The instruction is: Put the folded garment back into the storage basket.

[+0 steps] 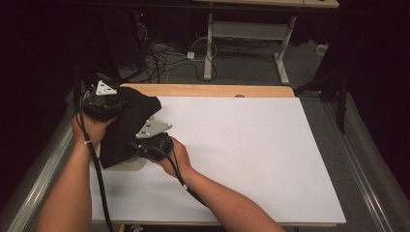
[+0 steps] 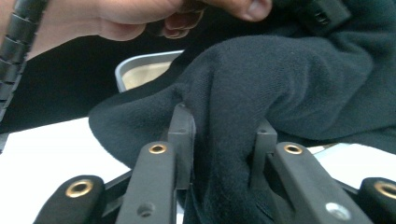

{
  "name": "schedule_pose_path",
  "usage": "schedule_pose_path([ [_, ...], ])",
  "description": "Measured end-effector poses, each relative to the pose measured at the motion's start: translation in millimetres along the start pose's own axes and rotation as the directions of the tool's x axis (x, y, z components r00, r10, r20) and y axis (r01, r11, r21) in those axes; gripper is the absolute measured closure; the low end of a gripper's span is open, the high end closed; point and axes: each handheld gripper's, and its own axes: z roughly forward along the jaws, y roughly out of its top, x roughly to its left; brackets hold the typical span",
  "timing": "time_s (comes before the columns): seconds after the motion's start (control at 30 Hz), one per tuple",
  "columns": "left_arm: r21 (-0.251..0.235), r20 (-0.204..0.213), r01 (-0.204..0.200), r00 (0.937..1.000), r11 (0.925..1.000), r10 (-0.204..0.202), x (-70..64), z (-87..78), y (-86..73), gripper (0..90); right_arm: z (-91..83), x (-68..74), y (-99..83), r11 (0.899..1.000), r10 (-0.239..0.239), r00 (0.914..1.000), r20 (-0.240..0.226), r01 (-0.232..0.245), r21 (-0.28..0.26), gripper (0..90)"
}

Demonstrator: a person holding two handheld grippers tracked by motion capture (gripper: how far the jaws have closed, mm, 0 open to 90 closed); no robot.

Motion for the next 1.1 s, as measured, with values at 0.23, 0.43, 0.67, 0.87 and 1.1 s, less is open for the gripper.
schedule_pose_path([
  [0.23, 0.090, -0.018, 0.042, 0.9990, 0.9950, -0.041, 12.9, 23.4, -20.5, 72.0, -1.0, -0.6, -3.2, 1.000, 0.021, 0.9973, 0.071, -0.022, 0.004, 40.3],
  [0.43, 0.157, -0.050, 0.035, 0.9984, 0.9870, -0.027, 13.8, 35.7, -29.3, 71.8, -37.4, -16.1, -10.3, 0.997, 0.056, 0.9933, 0.101, -0.050, -0.059, 38.8],
  [0.67, 0.198, -0.092, 0.030, 0.9957, 0.9798, -0.011, 18.6, 43.3, -32.7, 71.2, -110.8, -38.5, -41.4, 0.996, 0.033, 0.9848, 0.170, -0.018, -0.091, 38.5],
  [0.87, 0.259, -0.152, 0.031, 0.9883, 0.9655, 0.009, 22.7, 55.8, -32.3, 68.8, -166.6, -48.1, -84.2, 0.999, 0.021, 0.9749, 0.222, -0.014, -0.031, 38.7],
  [1.1, 0.246, -0.254, 0.085, 0.9671, 0.9655, -0.020, 22.1, 48.2, -29.7, 43.0, -222.3, -49.3, -127.0, 0.999, 0.018, 0.9663, 0.257, -0.026, 0.028, 38.6],
])
